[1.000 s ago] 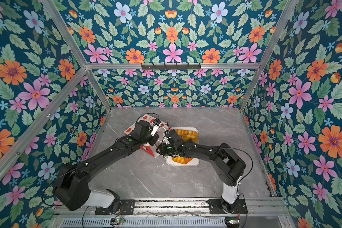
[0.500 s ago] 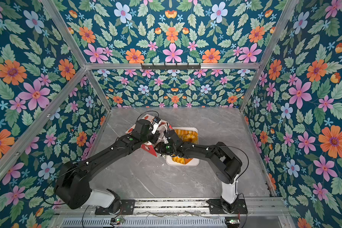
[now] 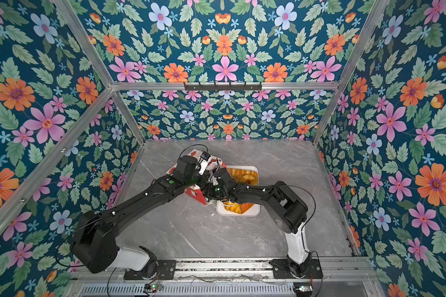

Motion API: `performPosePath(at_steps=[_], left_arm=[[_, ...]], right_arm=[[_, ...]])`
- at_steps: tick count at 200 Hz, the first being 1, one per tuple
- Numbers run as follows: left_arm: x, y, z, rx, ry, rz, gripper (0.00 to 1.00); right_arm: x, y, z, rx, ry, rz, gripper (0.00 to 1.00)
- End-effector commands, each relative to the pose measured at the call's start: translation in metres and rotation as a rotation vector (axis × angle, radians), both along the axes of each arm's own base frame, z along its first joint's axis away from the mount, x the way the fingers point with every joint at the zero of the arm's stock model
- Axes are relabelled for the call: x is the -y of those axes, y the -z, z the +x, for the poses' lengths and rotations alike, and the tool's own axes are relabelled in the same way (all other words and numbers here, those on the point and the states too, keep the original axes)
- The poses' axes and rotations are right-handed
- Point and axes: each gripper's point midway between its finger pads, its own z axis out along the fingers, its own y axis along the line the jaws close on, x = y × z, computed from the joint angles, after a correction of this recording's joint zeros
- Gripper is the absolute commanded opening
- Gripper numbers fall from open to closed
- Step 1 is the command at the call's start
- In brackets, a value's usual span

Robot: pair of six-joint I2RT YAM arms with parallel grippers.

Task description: Take the fake bread out of the paper bag

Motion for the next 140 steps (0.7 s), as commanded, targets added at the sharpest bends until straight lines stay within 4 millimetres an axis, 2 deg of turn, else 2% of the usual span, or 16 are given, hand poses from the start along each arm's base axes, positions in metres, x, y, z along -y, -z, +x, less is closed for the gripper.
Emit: performPosePath(at_steps=[1, 26, 52, 95, 120, 140], left_arm=[[0.008, -0.008, -0.001, 0.012, 0.018, -0.043, 0.00], [0.009, -0.008, -0.003, 0.015, 0.024, -0.050, 0.00], [0.007, -0.008, -0.005, 0.020, 0.020, -0.052, 0.00], [-0.001, -0.009, -0.007, 0.033, 0.002, -0.036, 0.00], [-0.004, -0.007, -0.007, 0.038, -0.010, -0.019, 0.00], [-0.007, -0.006, -0.007, 0.039, -0.014, -0.007, 0.00]], right_arm=[[-0.010, -0.014, 0.005, 0.042, -0.020, 0.058, 0.42], [-0.015, -0.012, 0.009, 0.048, -0.035, 0.082, 0.39], [-0.017, -0.010, 0.011, 0.044, -0.049, 0.107, 0.21], [-0.008, -0.013, 0.005, 0.056, -0.052, 0.096, 0.05], [0.001, -0.014, 0.001, 0.053, -0.053, 0.073, 0.00], [0.011, -0.015, -0.001, 0.037, -0.045, 0.060, 0.00]])
